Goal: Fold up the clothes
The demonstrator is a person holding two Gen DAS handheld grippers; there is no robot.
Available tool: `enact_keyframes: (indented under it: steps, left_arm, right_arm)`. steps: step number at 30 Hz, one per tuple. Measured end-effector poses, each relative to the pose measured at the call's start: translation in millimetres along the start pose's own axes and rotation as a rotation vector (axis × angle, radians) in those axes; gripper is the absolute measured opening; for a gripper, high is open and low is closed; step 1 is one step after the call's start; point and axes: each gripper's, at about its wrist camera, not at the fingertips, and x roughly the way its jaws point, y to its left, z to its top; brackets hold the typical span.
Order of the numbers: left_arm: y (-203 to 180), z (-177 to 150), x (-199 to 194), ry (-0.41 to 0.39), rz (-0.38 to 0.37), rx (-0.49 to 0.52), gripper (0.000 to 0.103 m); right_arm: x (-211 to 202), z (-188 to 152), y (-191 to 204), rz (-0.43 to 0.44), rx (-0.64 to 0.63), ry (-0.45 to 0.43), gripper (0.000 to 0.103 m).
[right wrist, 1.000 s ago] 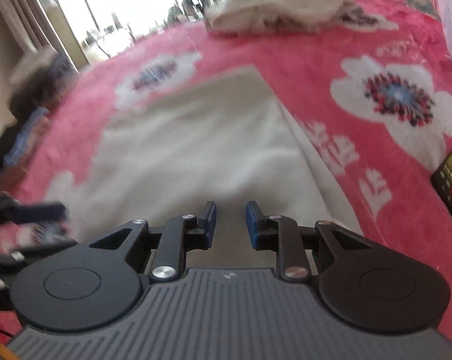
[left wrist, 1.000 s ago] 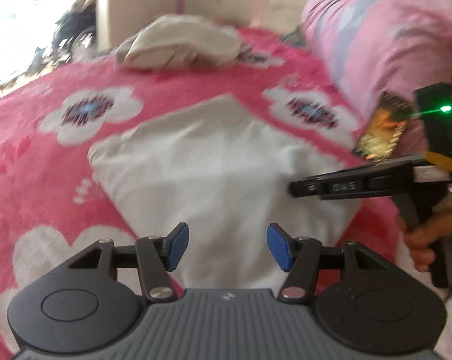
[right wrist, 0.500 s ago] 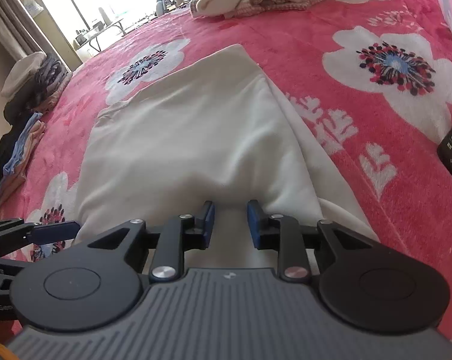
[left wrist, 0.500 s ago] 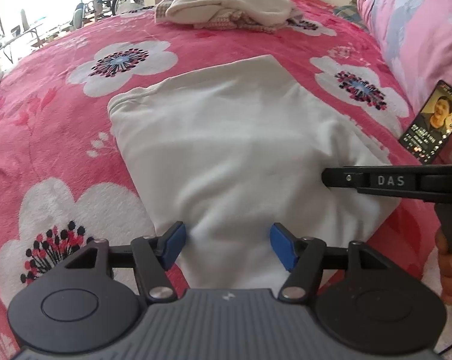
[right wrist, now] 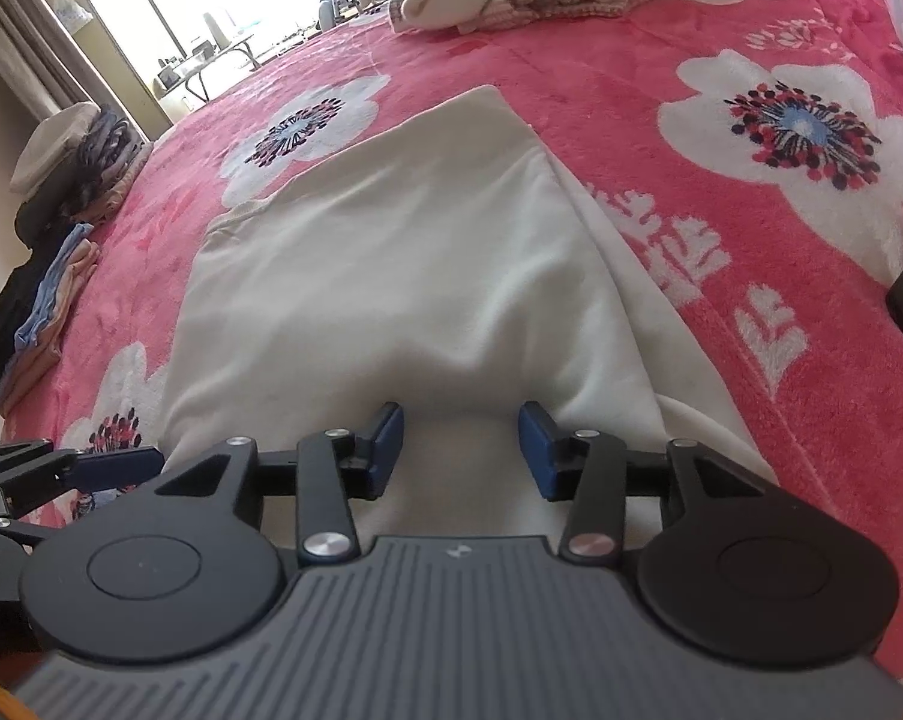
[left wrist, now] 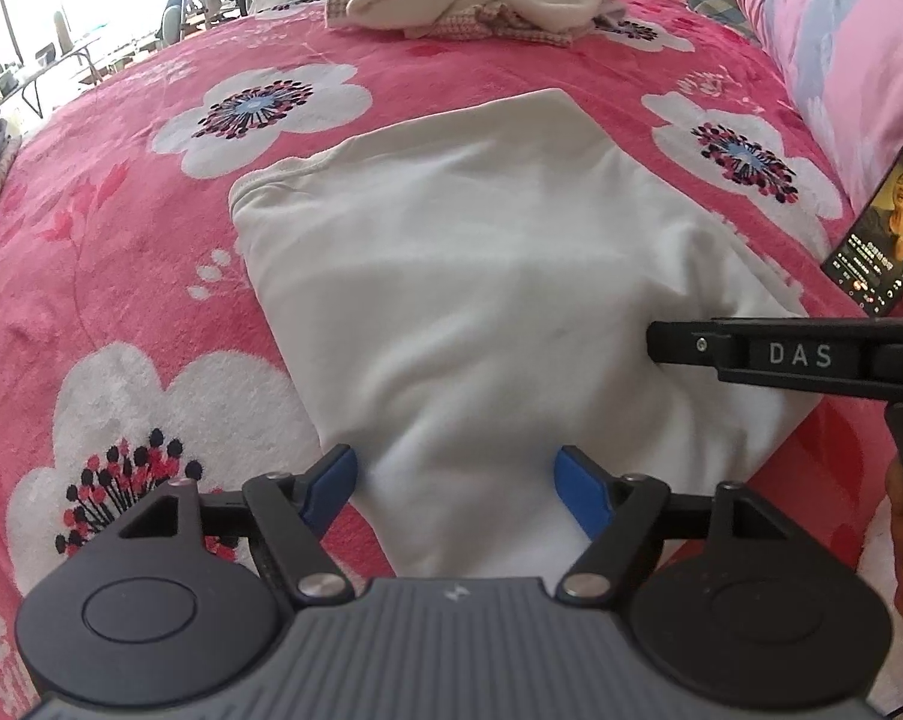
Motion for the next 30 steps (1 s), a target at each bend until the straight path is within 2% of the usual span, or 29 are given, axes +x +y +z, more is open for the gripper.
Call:
enact_keyframes:
  steps: [12, 18, 21, 25, 30]
  left_arm:
    - [-1.4, -0.6, -0.7, 0.005, 0.011, 0.010, 0.075]
    - [-0.9, -0.9, -0.3, 0.006, 0.014, 0.012, 0.076]
    - [-0.8, -0.9, 0.3, 0.008, 0.015, 0.011, 0.076]
    - [-0.6, -1.1, -0.1, 0.009, 0.015, 0.009, 0.077]
    - [1.0, -1.5, 0.5, 0.011, 0.014, 0.005, 0.077]
  right_arm:
    - [0.6, 0.7, 0.9, -0.002, -0.009, 0.001, 0.047]
    - [2.0, 1.2, 2.4, 0.001, -0.020, 0.003, 0.052]
    - [3.0, 0.2, 4.9, 0.012, -0.029, 0.006, 0.063]
    - [5.4, -0.6, 12.4, 0.018, -0.064, 0.017, 0.088]
    - [7.7, -0.3, 18.8, -0.001, -0.087, 0.035, 0.101]
